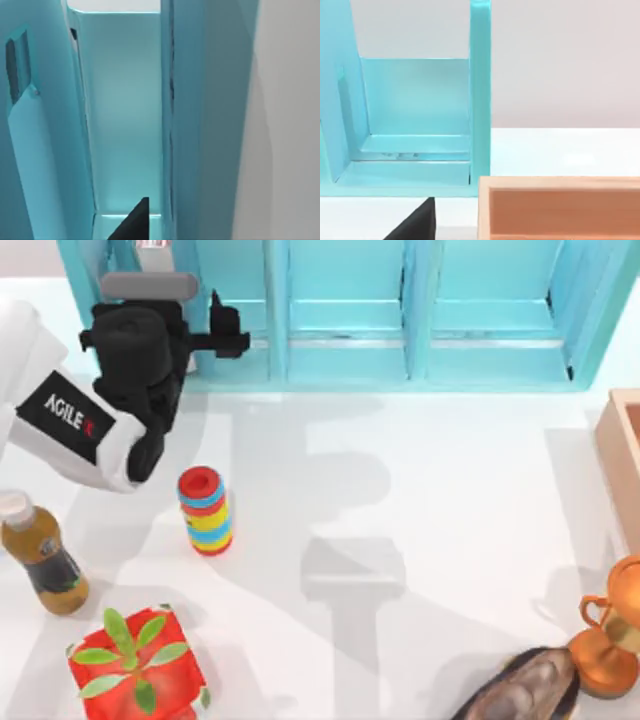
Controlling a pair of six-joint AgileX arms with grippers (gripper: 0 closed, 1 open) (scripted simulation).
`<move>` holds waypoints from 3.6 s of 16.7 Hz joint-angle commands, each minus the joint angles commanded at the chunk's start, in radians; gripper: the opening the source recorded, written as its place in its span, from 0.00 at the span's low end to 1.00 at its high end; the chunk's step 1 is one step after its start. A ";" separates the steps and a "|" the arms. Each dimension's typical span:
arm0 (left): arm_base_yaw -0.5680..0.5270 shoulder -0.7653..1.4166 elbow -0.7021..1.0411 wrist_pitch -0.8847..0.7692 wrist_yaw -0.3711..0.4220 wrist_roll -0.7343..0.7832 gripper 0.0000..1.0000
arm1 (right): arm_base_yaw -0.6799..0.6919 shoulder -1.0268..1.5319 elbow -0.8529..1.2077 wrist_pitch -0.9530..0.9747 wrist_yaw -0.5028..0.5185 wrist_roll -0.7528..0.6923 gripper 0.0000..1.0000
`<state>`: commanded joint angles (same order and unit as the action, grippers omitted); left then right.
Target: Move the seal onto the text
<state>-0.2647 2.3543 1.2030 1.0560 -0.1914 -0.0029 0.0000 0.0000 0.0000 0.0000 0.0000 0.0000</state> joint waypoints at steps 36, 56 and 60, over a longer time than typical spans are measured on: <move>-0.177 -1.068 -0.437 -0.623 -0.187 -0.026 0.00 | 0.000 0.000 0.000 0.000 0.000 0.000 1.00; -0.407 -0.878 -0.242 -0.713 -0.390 -0.591 0.00 | 0.000 0.000 0.000 0.000 0.000 0.000 1.00; -0.529 -0.701 -0.109 -0.740 -0.512 -0.958 0.00 | 0.000 0.000 0.000 0.000 0.000 0.000 1.00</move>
<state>-0.7935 1.6529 1.0944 0.3164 -0.7029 -0.9607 0.0000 0.0000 0.0000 0.0000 0.0000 0.0000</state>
